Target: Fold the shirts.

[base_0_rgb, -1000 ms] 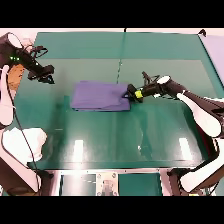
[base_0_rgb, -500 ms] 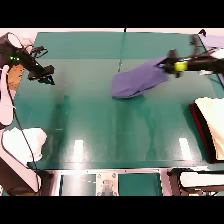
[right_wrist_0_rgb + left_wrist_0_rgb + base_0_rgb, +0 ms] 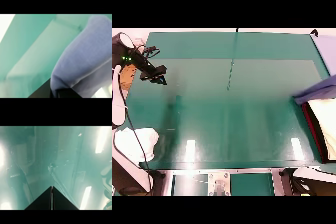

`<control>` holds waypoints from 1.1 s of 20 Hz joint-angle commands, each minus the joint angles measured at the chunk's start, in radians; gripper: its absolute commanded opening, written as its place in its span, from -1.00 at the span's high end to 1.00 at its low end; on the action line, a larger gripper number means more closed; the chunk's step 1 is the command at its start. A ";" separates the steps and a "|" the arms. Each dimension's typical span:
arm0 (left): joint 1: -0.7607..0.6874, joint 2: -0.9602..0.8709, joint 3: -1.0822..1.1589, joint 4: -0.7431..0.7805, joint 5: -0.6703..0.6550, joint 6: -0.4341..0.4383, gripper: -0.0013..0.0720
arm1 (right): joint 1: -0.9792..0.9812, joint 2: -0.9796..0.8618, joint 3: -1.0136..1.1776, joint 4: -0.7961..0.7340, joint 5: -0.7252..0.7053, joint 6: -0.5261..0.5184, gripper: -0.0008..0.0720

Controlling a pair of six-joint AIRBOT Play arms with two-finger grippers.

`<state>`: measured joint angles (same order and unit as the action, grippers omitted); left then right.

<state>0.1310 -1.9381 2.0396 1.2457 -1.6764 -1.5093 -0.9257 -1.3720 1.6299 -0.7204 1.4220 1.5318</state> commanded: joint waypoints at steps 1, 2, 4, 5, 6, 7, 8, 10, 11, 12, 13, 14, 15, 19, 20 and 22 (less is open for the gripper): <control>0.001 0.000 0.000 0.000 0.000 -0.002 0.91 | -0.163 0.003 0.074 -0.003 0.069 0.010 0.94; 0.001 0.000 0.000 0.000 0.000 -0.002 0.91 | -0.192 0.003 0.098 -0.003 0.092 0.010 0.94; 0.001 0.000 0.000 0.000 0.000 -0.002 0.91 | -0.245 0.003 0.158 -0.043 0.147 0.046 0.94; 0.000 0.000 0.000 -0.001 0.000 -0.002 0.91 | -0.269 0.004 0.189 -0.074 0.178 0.062 0.94; 0.001 0.000 0.000 -0.005 -0.001 -0.001 0.91 | -0.289 0.004 0.219 -0.100 0.209 0.064 0.94; 0.001 0.000 0.000 -0.010 -0.001 0.000 0.91 | -0.304 0.004 0.241 -0.132 0.239 0.068 0.94; 0.001 0.000 0.000 -0.021 -0.002 0.000 0.91 | -0.312 0.008 0.245 -0.170 0.263 0.080 0.94; 0.001 0.000 0.000 -0.053 -0.002 0.001 0.91 | -0.311 0.016 0.240 -0.310 0.316 0.098 0.94; 0.001 0.000 0.000 -0.062 -0.002 0.004 0.91 | -0.310 0.027 0.224 -0.375 0.328 0.115 0.94; 0.001 0.000 0.000 -0.071 -0.004 0.011 0.91 | -0.310 0.040 0.197 -0.414 0.331 0.114 0.94; 0.001 0.000 0.000 -0.080 -0.005 0.018 0.91 | -0.310 0.052 0.159 -0.450 0.335 0.114 0.94; 0.001 0.000 0.000 -0.083 -0.008 0.019 0.91 | -0.310 0.060 0.111 -0.489 0.344 0.109 0.94; 0.001 0.000 0.000 -0.084 -0.009 0.025 0.91 | -0.310 0.068 0.058 -0.522 0.348 0.106 0.94; 0.001 0.000 0.000 -0.084 -0.011 0.026 0.91 | -0.310 0.079 -0.159 -0.649 0.312 0.110 0.94; 0.000 0.000 0.000 -0.084 -0.010 0.026 0.91 | -0.309 0.079 -0.195 -0.671 0.285 0.104 0.94; 0.001 0.000 0.000 -0.087 -0.011 0.026 0.91 | -0.305 0.077 -0.251 -0.747 0.246 0.079 0.93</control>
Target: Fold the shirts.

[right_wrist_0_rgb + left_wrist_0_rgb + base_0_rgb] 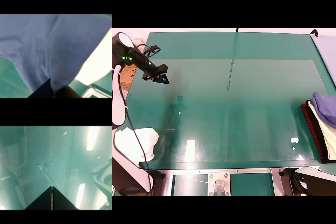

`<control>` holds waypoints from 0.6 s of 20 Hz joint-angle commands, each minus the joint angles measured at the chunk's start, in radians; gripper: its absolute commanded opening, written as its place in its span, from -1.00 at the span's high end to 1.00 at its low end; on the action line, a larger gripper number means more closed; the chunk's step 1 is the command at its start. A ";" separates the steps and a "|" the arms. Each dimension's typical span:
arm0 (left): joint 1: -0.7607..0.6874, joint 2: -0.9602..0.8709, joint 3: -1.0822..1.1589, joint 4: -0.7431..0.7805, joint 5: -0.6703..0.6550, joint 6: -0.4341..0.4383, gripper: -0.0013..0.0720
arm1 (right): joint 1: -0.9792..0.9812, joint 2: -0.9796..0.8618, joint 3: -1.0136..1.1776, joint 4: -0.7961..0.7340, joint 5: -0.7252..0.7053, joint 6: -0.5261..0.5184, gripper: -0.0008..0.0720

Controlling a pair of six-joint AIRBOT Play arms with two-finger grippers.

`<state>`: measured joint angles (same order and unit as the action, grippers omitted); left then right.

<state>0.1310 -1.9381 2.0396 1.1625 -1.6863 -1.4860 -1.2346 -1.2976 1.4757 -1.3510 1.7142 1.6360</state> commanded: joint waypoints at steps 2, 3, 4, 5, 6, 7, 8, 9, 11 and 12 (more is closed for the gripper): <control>0.001 0.000 0.000 -0.016 0.003 0.003 0.91 | 0.003 -0.006 -0.116 -0.124 -0.056 -0.024 -0.24; 0.000 0.000 0.000 -0.026 0.005 0.004 0.91 | 0.004 -0.008 -0.116 -0.123 -0.050 -0.024 -0.72; 0.001 0.000 0.000 -0.038 0.007 0.010 0.91 | 0.011 -0.008 -0.109 -0.119 -0.041 -0.024 -0.72; 0.001 0.001 0.001 -0.050 0.006 0.014 0.91 | 0.024 -0.008 -0.092 -0.116 -0.034 -0.023 -0.72; 0.001 0.007 0.001 -0.058 0.007 0.014 0.91 | 0.046 -0.008 -0.062 -0.104 -0.032 -0.019 -0.72; 0.001 0.017 0.001 -0.073 0.010 0.014 0.91 | 0.071 -0.008 -0.027 -0.080 -0.040 -0.019 -0.71; 0.001 0.032 0.001 -0.089 0.018 0.014 0.91 | 0.103 -0.008 0.010 -0.037 -0.066 -0.019 -0.66; 0.001 0.050 0.001 -0.102 0.021 0.013 0.91 | 0.146 -0.008 0.039 0.027 -0.097 -0.022 -0.06; -0.002 0.099 0.000 -0.105 0.018 0.000 0.91 | 0.259 0.000 0.061 0.146 -0.187 -0.045 0.90; -0.002 0.126 0.000 -0.105 0.010 -0.003 0.91 | 0.327 0.005 0.060 0.166 -0.220 -0.044 0.94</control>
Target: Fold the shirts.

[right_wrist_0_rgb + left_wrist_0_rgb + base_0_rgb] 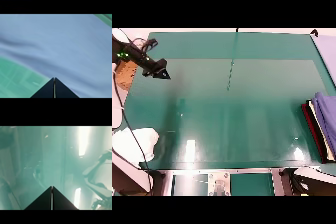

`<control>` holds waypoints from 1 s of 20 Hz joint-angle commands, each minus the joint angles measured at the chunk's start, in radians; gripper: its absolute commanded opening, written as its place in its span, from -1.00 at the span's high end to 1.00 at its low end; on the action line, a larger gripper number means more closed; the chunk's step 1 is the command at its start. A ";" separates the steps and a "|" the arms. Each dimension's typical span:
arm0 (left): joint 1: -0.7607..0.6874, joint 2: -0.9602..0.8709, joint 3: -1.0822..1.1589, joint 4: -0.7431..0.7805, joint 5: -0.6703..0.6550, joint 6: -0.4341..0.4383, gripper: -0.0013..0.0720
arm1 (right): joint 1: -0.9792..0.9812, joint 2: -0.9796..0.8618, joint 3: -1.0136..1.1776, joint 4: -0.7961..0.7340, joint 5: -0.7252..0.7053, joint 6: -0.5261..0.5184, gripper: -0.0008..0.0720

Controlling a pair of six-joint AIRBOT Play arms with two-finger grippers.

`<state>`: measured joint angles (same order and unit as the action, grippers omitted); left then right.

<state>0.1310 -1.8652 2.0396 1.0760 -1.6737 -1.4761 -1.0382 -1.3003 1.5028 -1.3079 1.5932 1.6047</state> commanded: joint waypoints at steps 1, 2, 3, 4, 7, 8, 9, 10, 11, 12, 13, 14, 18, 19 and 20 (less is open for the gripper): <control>-0.002 0.080 0.000 -0.017 -0.016 -0.020 0.91 | 0.201 0.009 0.033 0.122 -0.116 -0.013 0.94; -0.002 0.112 -0.009 -0.013 -0.029 -0.032 0.91 | 0.276 0.009 0.022 0.122 -0.123 -0.013 0.94; -0.007 0.153 -0.040 -0.003 -0.036 -0.039 0.91 | 0.342 0.015 -0.003 0.120 -0.123 -0.020 0.94; -0.019 0.198 -0.087 0.022 -0.037 -0.043 0.91 | 0.408 0.028 -0.052 0.119 -0.126 -0.020 0.94; -0.091 0.386 -0.354 0.114 0.013 -0.043 0.91 | 0.577 0.108 -0.278 0.119 -0.165 -0.061 0.94; -0.119 0.465 -0.479 0.124 0.053 -0.056 0.91 | 0.620 0.151 -0.377 0.119 -0.196 -0.065 0.94; -0.147 0.549 -0.613 0.122 0.104 -0.067 0.91 | 0.656 0.197 -0.473 0.120 -0.230 -0.065 0.94; -0.174 0.627 -0.736 0.122 0.154 -0.085 0.91 | 0.682 0.237 -0.555 0.120 -0.264 -0.065 0.94; -0.200 0.706 -0.860 0.122 0.201 -0.110 0.91 | 0.701 0.270 -0.624 0.120 -0.286 -0.069 0.94; -0.218 0.769 -0.957 0.122 0.233 -0.131 0.91 | 0.714 0.295 -0.679 0.120 -0.304 -0.074 0.94; -0.226 0.822 -1.038 0.121 0.252 -0.152 0.91 | 0.721 0.307 -0.710 0.121 -0.314 -0.094 0.94; -0.226 0.858 -1.089 0.122 0.261 -0.168 0.91 | 0.721 0.311 -0.724 0.122 -0.323 -0.110 0.94; -0.226 0.892 -1.133 0.143 0.246 -0.193 0.91 | 0.721 0.311 -0.725 0.148 -0.246 -0.086 0.88; -0.226 0.892 -1.133 0.143 0.244 -0.195 0.91 | 0.721 0.311 -0.725 0.148 -0.196 -0.087 0.83; -0.226 0.892 -1.133 0.143 0.247 -0.195 0.91 | 0.721 0.311 -0.725 0.148 -0.177 -0.087 0.83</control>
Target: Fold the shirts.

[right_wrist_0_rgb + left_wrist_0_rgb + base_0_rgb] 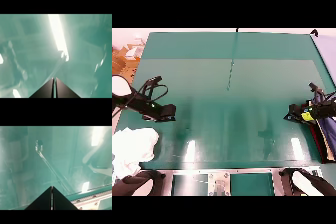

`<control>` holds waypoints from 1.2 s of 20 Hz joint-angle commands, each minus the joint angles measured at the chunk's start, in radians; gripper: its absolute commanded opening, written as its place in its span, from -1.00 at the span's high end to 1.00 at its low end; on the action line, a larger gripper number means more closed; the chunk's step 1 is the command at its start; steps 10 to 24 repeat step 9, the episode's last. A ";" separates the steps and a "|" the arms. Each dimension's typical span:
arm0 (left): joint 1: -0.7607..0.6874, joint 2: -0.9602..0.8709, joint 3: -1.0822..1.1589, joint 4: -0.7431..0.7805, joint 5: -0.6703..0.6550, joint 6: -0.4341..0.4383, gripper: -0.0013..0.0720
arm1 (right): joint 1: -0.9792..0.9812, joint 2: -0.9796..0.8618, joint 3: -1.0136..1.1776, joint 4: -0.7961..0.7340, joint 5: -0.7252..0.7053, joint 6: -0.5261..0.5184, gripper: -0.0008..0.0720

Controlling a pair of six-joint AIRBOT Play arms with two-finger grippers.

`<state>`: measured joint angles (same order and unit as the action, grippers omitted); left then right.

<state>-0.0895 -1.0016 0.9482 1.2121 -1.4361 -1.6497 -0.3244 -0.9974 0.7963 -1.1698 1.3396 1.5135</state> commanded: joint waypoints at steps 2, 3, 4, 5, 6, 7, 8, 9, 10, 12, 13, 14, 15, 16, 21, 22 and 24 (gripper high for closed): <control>-0.005 0.028 -0.041 0.008 0.014 -0.018 0.91 | 0.007 0.008 -0.018 0.010 0.076 0.004 0.83; -0.005 0.027 -0.041 0.008 0.014 -0.018 0.91 | 0.007 0.008 -0.018 0.010 0.076 0.004 0.83; -0.005 0.028 -0.041 0.008 0.015 -0.018 0.91 | 0.007 0.008 -0.018 0.010 0.076 0.004 0.83; -0.005 0.028 -0.041 0.008 0.017 -0.018 0.91 | 0.007 0.008 -0.018 0.010 0.076 0.004 0.83; -0.005 0.027 -0.041 0.007 0.024 -0.018 0.91 | 0.007 0.008 -0.018 0.010 0.076 0.004 0.83; -0.005 0.028 -0.041 0.008 0.034 -0.018 0.91 | 0.007 0.008 -0.018 0.010 0.076 0.004 0.83; -0.005 0.027 -0.041 0.008 0.043 -0.018 0.91 | 0.007 0.008 -0.018 0.010 0.076 0.004 0.83; -0.005 0.028 -0.041 0.008 0.048 -0.018 0.91 | 0.007 0.008 -0.018 0.010 0.076 0.004 0.83; -0.005 0.028 -0.041 0.008 0.048 -0.018 0.91 | 0.007 0.008 -0.018 0.010 0.076 0.004 0.83; -0.005 0.028 -0.041 0.008 0.048 -0.018 0.91 | 0.007 0.008 -0.018 0.010 0.076 0.004 0.83; -0.005 0.028 -0.041 0.008 0.048 -0.018 0.91 | 0.007 0.008 -0.018 0.010 0.076 0.004 0.83; -0.005 0.028 -0.041 0.008 0.048 -0.018 0.91 | 0.007 0.008 -0.018 0.010 0.076 0.004 0.83; -0.005 0.028 -0.041 0.008 0.048 -0.018 0.91 | 0.007 0.008 -0.018 0.010 0.076 0.004 0.83; -0.005 0.028 -0.041 0.008 0.048 -0.018 0.91 | 0.007 0.008 -0.018 0.010 0.076 0.004 0.83; -0.005 0.028 -0.041 0.008 0.048 -0.018 0.91 | 0.007 0.008 -0.018 0.010 0.076 0.004 0.83; -0.005 0.028 -0.041 0.008 0.048 -0.018 0.91 | 0.007 0.008 -0.018 0.010 0.076 0.004 0.83; -0.005 0.028 -0.041 0.008 0.048 -0.018 0.91 | 0.007 0.008 -0.018 0.010 0.076 0.004 0.83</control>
